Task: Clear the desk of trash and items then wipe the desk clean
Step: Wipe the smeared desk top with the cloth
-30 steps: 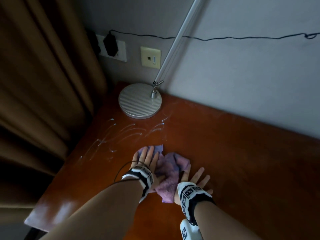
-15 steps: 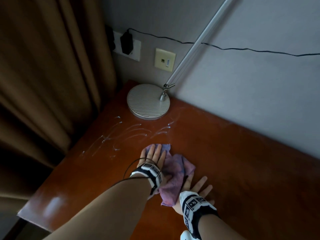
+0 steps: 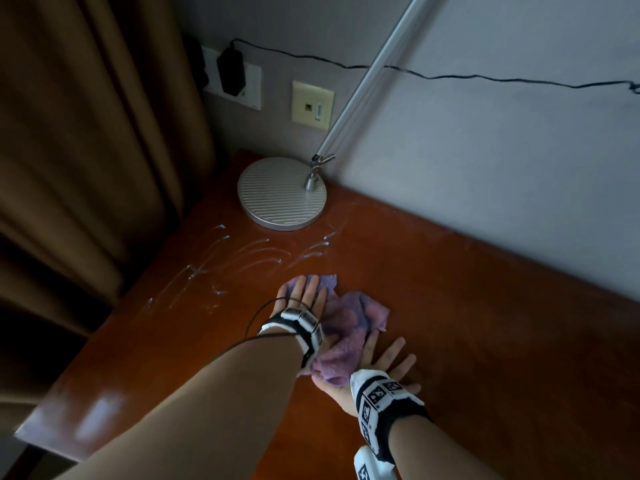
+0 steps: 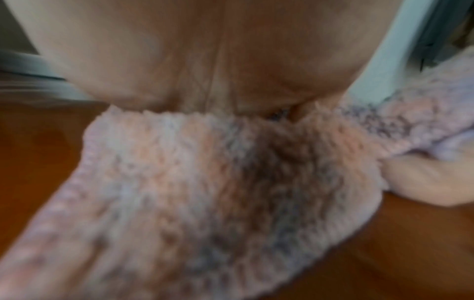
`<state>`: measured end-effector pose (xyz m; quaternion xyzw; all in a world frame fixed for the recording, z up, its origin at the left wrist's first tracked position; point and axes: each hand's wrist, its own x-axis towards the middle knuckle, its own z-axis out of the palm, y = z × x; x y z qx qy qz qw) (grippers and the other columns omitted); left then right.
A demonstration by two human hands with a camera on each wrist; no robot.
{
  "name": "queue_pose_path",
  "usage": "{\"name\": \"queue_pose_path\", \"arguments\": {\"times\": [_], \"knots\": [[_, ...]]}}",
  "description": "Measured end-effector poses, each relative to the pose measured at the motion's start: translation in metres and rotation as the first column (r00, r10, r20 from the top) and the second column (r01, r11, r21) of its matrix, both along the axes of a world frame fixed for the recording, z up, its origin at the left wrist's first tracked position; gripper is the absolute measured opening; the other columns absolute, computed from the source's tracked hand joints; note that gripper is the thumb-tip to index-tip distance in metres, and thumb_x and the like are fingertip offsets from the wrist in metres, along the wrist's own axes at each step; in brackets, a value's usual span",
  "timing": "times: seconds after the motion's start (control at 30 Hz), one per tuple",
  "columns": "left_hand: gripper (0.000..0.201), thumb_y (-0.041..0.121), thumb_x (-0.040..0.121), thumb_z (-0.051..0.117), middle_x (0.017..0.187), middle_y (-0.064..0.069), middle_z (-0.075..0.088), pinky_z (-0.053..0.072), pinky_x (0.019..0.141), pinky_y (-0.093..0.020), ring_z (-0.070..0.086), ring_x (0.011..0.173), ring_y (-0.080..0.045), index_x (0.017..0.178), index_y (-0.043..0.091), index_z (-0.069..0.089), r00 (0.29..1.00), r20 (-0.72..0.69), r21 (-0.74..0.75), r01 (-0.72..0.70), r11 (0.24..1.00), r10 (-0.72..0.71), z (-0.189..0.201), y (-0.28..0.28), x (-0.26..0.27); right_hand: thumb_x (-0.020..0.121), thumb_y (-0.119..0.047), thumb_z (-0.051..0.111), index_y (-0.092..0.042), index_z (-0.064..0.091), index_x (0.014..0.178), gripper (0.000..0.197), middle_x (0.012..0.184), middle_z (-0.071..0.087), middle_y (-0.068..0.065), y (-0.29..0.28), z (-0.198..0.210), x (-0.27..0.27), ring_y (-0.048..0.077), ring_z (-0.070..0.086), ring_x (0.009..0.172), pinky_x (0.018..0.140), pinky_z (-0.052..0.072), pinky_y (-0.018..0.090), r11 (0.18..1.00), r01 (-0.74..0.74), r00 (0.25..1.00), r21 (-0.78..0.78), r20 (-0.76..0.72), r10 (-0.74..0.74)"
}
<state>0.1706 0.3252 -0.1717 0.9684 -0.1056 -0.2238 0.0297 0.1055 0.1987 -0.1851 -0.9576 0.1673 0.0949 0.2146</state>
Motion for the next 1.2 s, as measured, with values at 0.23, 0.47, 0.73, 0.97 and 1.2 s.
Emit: {"name": "queue_pose_path", "arguments": {"times": [0.23, 0.47, 0.73, 0.97, 1.2], "knots": [[0.093, 0.066, 0.086, 0.034, 0.156, -0.009, -0.026, -0.012, 0.113, -0.056, -0.024, 0.143, -0.031, 0.151, 0.019, -0.013, 0.997, -0.032, -0.054, -0.074, 0.996, 0.072, 0.007, -0.020, 0.023, 0.069, -0.075, 0.054, -0.055, -0.005, 0.140, 0.095, 0.152, 0.020, 0.033, 0.003, 0.008, -0.006, 0.058, 0.021, 0.135, 0.097, 0.018, 0.078, 0.993, 0.045, 0.999, -0.111, -0.014, -0.047], [0.093, 0.068, 0.086, 0.032, 0.157, -0.006, -0.023, -0.014, 0.112, -0.052, -0.021, 0.144, -0.029, 0.151, 0.018, -0.012, 1.000, 0.014, 0.005, 0.016, 1.000, -0.016, 0.002, -0.018, 0.013, 0.049, -0.101, 0.016, -0.017, 0.031, 0.148, 0.131, 0.150, 0.023, 0.033, 0.011, 0.023, -0.013, 0.059, 0.022, 0.134, 0.096, 0.019, 0.081, 0.976, 0.016, 0.985, -0.219, -0.162, -0.053], [0.093, 0.067, 0.087, 0.035, 0.157, -0.007, -0.023, -0.014, 0.113, -0.053, -0.022, 0.144, -0.027, 0.151, 0.018, -0.010, 0.999, -0.038, -0.036, -0.029, 0.999, 0.028, 0.015, -0.007, 0.007, 0.069, -0.091, -0.003, -0.019, 0.029, 0.143, 0.109, 0.135, 0.043, 0.039, 0.014, 0.010, -0.019, 0.068, 0.037, 0.118, 0.082, 0.023, 0.086, 1.000, 0.004, 0.996, 0.028, -0.088, -0.001], [0.095, 0.072, 0.083, 0.030, 0.154, -0.002, -0.030, -0.012, 0.115, -0.052, -0.026, 0.143, -0.024, 0.149, 0.022, -0.018, 0.955, -0.139, 0.049, -0.258, 0.965, 0.262, 0.022, 0.061, -0.073, 0.088, -0.072, 0.019, -0.023, 0.011, 0.152, 0.081, 0.151, 0.016, 0.036, 0.013, 0.031, -0.020, 0.064, 0.021, 0.131, 0.094, 0.024, 0.080, 0.991, -0.022, 0.968, -0.130, -0.252, -0.011], [0.093, 0.069, 0.082, 0.035, 0.159, -0.008, -0.016, -0.006, 0.115, -0.054, -0.016, 0.146, -0.029, 0.152, 0.022, -0.004, 0.874, -0.011, -0.059, -0.486, 0.872, 0.487, 0.016, 0.083, -0.055, 0.059, -0.089, 0.048, -0.026, -0.018, 0.149, 0.128, 0.152, -0.025, 0.021, 0.003, 0.020, -0.013, 0.049, -0.010, 0.142, 0.113, 0.012, 0.065, 0.917, -0.087, 0.929, -0.390, -0.365, -0.068]]}}
